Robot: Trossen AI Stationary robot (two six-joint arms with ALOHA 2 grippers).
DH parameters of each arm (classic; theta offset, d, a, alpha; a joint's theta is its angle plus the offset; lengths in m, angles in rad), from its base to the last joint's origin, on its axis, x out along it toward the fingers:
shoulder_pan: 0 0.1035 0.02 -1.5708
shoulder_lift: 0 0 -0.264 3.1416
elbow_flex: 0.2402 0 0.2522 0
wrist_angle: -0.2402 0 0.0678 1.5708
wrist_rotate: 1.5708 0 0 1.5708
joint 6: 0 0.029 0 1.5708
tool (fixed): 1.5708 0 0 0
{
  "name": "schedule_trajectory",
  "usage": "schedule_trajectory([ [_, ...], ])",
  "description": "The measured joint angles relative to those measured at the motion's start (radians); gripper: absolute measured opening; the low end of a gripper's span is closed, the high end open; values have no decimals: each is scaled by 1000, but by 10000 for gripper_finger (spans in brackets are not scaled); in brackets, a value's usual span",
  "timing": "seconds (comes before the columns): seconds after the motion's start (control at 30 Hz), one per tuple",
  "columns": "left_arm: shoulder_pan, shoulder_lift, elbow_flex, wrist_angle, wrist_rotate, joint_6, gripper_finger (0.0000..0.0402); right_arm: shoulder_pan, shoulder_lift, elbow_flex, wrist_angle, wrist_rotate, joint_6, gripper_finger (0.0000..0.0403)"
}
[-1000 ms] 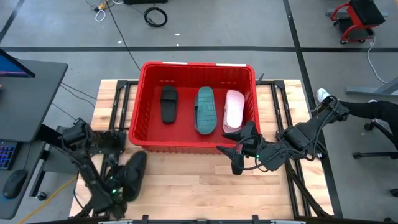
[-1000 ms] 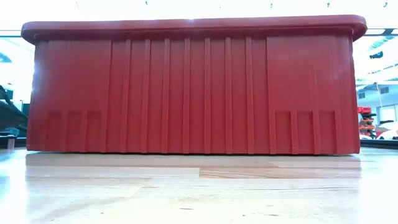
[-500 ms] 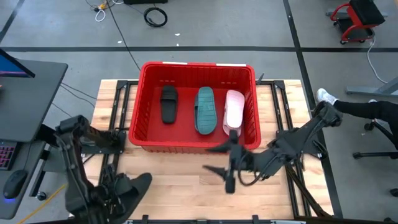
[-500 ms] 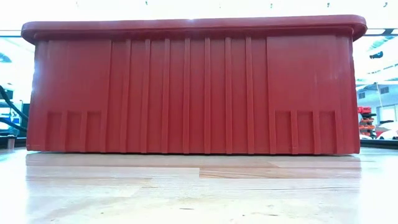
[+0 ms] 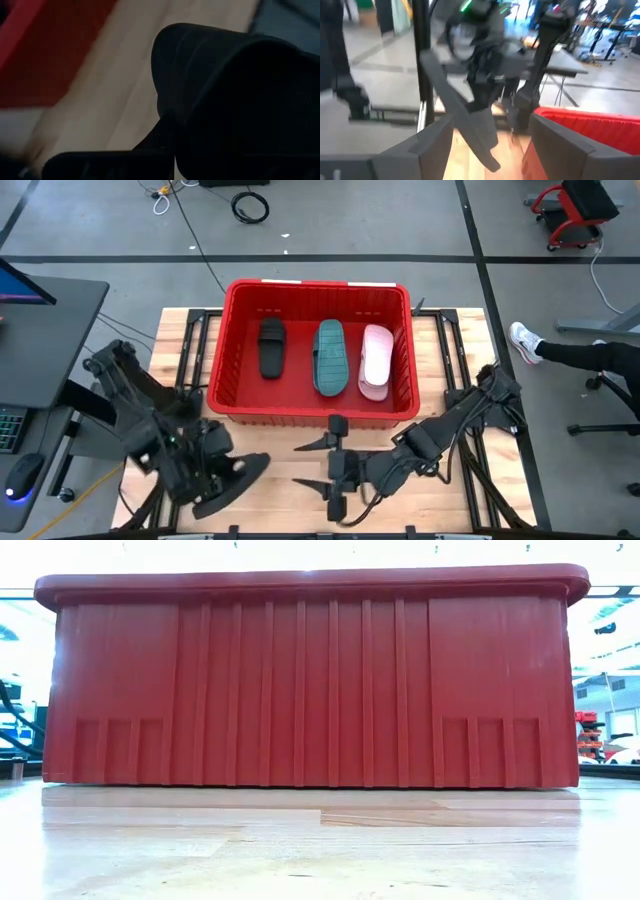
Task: Pick and place slides into bin
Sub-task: Put the black slide in the red bin
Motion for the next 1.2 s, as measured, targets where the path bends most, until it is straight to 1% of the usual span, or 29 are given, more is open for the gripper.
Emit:
schedule_trajectory([
  [0.17, 105, -24, 0, 246, 40, 255, 12, 0, 90, 232, -267, -38, -28, 305],
  [0.27, 151, -24, 0, 381, 58, 373, 12, 0, 116, 291, -417, -81, -18, 329],
  [0.37, 186, -23, 0, 424, 61, 426, 12, 1, 121, 279, -496, -151, 44, 341],
  [0.5, 218, -22, 0, 441, 62, 445, 13, 7, 121, 259, -569, -203, 101, 338],
  [0.6, 230, -21, -1, 465, 66, 490, 12, 8, 128, 259, -619, -194, 128, 328],
  [0.7, 230, -20, -2, 504, 69, 561, 12, 1, 132, 259, -627, -171, 167, 317],
  [0.8, 236, -14, -2, 515, 70, 572, 13, -6, 131, 259, -632, -153, 187, 307],
  [1.0, 239, 12, -1, 527, 81, 593, 11, -8, 131, 258, -635, -129, 142, 291],
  [1.2, 240, 26, 0, 532, 79, 603, 12, -9, 132, 258, -648, -128, 117, 289],
])
